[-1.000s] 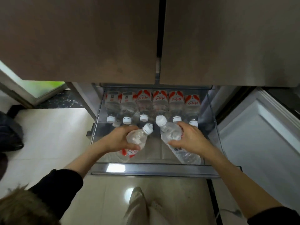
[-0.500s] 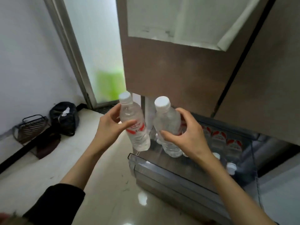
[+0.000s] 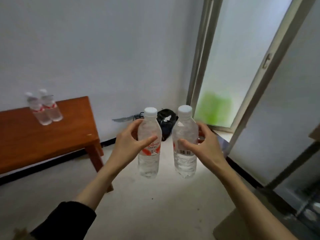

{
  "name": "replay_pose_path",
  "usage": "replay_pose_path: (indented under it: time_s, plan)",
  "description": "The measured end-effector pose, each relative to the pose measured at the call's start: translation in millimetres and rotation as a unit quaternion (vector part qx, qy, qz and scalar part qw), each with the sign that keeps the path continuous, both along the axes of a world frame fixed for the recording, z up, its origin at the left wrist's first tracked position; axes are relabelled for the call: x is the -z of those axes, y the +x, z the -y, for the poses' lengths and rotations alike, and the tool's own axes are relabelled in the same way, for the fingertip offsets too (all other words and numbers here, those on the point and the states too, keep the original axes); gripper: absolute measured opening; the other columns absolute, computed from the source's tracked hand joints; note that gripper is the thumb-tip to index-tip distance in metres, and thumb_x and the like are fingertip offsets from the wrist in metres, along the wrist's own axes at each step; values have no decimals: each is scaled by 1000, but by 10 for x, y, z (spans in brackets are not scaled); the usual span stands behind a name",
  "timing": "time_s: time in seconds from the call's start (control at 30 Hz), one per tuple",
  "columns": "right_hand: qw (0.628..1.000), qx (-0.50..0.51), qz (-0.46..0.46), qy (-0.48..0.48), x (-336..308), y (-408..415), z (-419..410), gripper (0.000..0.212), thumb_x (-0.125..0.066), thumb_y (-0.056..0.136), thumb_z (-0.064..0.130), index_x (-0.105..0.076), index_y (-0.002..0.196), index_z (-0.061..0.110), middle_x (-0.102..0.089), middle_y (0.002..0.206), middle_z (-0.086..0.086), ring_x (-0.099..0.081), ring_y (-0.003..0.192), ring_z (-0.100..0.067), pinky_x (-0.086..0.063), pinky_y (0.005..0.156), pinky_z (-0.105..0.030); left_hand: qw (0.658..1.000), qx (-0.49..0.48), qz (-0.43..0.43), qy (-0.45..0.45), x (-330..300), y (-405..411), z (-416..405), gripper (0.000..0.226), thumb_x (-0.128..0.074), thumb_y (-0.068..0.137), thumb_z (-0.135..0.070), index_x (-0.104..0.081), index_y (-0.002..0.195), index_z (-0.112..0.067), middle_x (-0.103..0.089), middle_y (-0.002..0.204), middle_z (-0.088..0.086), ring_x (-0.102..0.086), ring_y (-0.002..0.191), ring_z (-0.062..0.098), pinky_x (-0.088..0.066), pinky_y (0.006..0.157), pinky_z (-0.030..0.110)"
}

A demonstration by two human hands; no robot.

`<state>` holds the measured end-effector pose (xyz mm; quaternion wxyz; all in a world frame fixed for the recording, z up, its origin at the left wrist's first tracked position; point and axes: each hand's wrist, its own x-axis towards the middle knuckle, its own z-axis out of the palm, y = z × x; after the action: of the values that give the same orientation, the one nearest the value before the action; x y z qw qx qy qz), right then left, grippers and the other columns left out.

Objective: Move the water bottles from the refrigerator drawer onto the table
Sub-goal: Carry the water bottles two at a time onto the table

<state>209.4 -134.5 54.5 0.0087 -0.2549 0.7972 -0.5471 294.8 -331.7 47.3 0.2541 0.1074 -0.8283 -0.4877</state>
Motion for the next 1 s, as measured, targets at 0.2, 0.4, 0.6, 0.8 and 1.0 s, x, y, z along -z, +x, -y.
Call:
replay_pose_path:
  time_s: [0.2,0.4,0.6,0.8,1.0]
  plan:
    - [990,-133,12,39,168,-72,1523,51,-76,70,30,-50,113,30,-58,101,21,-56,94,4,-43,77,-13,992,-118,47,4,207,349,1422,66,-75,68,-36,-49,127,-22,-58,124,-4,-55,110,10,-50,93,34]
    - [972,-224,-2,78,352,-364,2838,57,-78,67,31,-48,115,29,-59,112,7,-55,103,-8,-47,86,-25,981,-178,67,40,376,304,2466,67,-75,69,-31,-46,129,-22,-55,129,-1,-53,109,8,-46,86,22]
    - [954,-280,14,102,543,-970,4026,64,-76,69,31,-45,125,22,-55,113,8,-52,104,-8,-41,88,-25,964,-240,93,59,623,-109,3465,70,-75,69,-31,-44,131,-25,-53,131,-4,-52,110,7,-45,86,25]
    - [935,-321,36,146,682,-1601,5076,68,-78,69,27,-43,128,19,-55,120,4,-51,109,-9,-42,89,-24,954,-271,124,32,820,-566,4382,71,-76,66,-40,-46,128,-27,-51,128,-8,-51,110,7,-46,89,26]
    - [930,-311,49,190,848,-2087,5986,70,-79,68,29,-44,128,20,-41,130,-1,-47,116,-17,-45,101,-43,948,-270,164,23,973,-1052,5270,73,-76,65,-45,-46,128,-27,-52,130,-6,-52,115,11,-48,95,38]
